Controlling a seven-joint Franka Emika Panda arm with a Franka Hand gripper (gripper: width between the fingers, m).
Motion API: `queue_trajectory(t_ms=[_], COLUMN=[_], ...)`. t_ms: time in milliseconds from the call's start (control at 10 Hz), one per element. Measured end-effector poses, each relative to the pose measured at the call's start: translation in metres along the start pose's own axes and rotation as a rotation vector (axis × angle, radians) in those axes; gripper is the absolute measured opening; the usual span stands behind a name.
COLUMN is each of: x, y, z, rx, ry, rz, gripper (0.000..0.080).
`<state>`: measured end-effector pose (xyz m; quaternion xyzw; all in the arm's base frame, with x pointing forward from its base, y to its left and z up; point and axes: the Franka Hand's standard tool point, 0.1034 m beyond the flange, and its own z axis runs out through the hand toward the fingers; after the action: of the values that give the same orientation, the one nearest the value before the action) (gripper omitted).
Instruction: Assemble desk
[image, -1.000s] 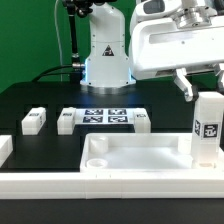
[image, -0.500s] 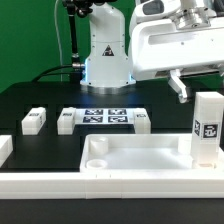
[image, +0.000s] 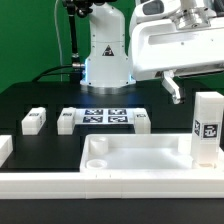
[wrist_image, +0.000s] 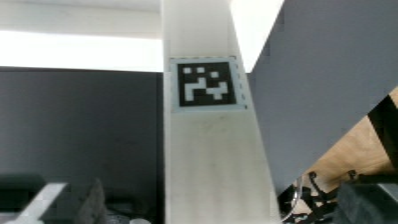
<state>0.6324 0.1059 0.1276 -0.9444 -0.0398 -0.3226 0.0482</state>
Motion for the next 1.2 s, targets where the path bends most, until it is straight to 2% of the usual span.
queue_trajectory(t_ms=[200,400,500,600,700,800,900,1000,1100,1200], x=[0.000,0.017,0.022,0.016,-0.006,0.003,0.005,0.000,0.012,0.018], y=[-0.001,-0.014,-0.009,0.015,0.012,0.001,0.004,0.006,-0.001,-0.013], z=[0.000,-0.003,-0.002,-0.004,0.001,-0.006,-0.006,-0.005,-0.008,-0.009], rx=[0.001,0.023,0.013,-0.016,0.035,0.071,0.073,0.084,0.092,0.095], ry=[-0.010,-0.126,-0.088,-0.001,-0.127,-0.194,-0.220,-0.352,-0.448,-0.474], rz=[0.005,0.039,0.009,-0.042,0.036,0.034,0.037,0.080,0.124,0.134], gripper=[0.0649,0.0649,0.0649,0.0649,0.0649,0.0649,0.0649,0.0649,0.0649,0.0649])
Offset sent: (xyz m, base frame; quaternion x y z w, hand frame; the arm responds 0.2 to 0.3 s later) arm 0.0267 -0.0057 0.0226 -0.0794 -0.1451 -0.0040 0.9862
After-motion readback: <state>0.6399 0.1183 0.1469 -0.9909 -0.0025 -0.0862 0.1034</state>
